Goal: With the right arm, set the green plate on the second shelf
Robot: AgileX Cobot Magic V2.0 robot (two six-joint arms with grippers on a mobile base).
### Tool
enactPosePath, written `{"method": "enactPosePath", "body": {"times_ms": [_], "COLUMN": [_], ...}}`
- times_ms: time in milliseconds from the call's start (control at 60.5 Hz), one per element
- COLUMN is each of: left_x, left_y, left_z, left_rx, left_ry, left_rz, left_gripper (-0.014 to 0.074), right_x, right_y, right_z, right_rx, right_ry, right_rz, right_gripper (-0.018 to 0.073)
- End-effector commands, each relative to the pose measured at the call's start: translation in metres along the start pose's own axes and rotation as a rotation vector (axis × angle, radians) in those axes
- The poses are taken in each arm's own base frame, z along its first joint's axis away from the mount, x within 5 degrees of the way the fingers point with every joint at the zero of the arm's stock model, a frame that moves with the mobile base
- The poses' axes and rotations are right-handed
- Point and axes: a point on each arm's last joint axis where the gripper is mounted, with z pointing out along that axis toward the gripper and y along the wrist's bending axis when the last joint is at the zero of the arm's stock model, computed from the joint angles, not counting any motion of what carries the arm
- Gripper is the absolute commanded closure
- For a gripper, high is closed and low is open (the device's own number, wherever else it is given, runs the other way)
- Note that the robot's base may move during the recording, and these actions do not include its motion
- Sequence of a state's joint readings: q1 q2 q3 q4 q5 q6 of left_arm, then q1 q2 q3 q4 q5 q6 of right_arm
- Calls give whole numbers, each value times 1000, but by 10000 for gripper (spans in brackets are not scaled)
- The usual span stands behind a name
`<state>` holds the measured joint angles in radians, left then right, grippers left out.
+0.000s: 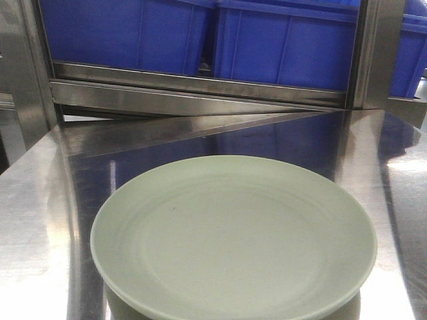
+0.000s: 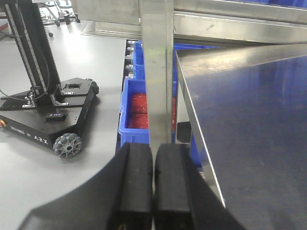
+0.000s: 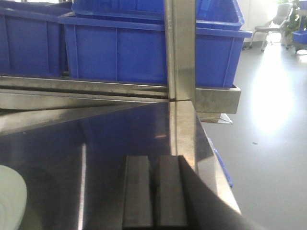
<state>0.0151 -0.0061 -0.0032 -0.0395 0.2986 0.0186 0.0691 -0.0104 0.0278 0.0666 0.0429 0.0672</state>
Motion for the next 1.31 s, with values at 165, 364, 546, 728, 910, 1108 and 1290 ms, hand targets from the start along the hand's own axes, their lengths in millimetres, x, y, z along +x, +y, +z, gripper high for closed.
{"method": "enactPosePath", "body": {"times_ms": [165,364,546,728,910,1108,1290], "left_x": [5,5,5,5,5,5,5], "left_y": [0,0,0,0,0,0,0], "left_z": [2,2,2,2,2,2,2], "left_rx": [-1,-1,-1,-1,-1,-1,-1], "left_ry": [-61,-61,-61,-61,-61,-61,-61], "left_rz": [1,1,1,1,1,1,1], "left_gripper": [472,472,472,472,472,472,472], "right_x": [-29,-77,-97,-87,-72,-51,-32], "right_y": [5,12,23,34,58,88,104], "right_z": [12,55,103,145,170,184,192], "right_rx": [3,19,16,2,-67,-149,-177], "right_ry": [80,200,437,650,748,858,938], "right_rz": [73,124,348,437,401,341,310], "right_gripper": [504,504,501,295,92,143,148]}}
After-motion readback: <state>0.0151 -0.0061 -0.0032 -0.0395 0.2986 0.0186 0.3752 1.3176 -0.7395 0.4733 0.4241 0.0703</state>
